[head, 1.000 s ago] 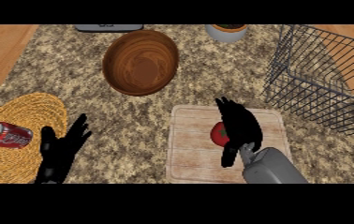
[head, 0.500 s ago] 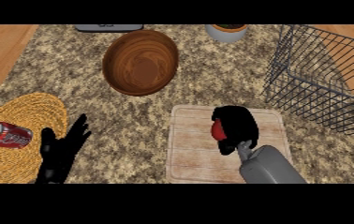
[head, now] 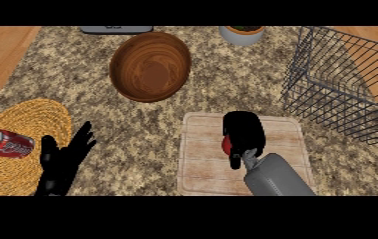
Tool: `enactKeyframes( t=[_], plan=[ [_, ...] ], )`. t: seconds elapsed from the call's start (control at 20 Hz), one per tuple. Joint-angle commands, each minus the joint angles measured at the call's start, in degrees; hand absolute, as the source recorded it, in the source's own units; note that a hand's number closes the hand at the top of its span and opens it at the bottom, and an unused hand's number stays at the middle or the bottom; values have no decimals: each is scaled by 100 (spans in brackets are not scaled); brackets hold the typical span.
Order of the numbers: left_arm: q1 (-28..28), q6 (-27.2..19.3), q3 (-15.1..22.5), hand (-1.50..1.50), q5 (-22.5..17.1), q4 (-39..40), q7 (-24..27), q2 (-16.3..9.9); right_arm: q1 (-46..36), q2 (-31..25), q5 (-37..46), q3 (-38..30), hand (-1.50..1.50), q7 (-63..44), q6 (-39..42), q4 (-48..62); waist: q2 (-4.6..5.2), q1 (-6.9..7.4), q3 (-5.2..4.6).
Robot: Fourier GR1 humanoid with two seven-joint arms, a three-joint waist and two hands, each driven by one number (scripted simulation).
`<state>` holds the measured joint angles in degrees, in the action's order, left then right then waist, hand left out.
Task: Pick the tomato from the cutting board and place it in the basket
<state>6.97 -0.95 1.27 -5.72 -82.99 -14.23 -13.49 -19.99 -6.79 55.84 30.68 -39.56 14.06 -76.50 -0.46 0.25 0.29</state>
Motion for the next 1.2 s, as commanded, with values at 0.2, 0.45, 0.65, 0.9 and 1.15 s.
enactKeyframes(
  t=[0.2,0.45,0.65,0.9,1.15],
  plan=[
    [164,-4,164,0,163,64,-83,106,-830,665,-192,208,150,-2098,-1098,1051,66,125,-26],
    [-45,-98,77,0,150,233,-220,194,-993,674,160,414,150,-2580,-1599,385,37,0,-28],
    [152,39,-34,0,62,270,-65,54,-1124,676,-157,-291,150,-2278,-3401,-743,-10,-67,-4],
    [164,-172,37,0,179,47,-302,151,-1740,677,640,-679,150,-2565,-3639,-1417,-2,-68,-27],
    [121,116,-109,0,-34,-18,-292,-14,-2347,677,1200,-1080,150,-3569,-2751,-2080,-4,-59,-37]
  ],
)
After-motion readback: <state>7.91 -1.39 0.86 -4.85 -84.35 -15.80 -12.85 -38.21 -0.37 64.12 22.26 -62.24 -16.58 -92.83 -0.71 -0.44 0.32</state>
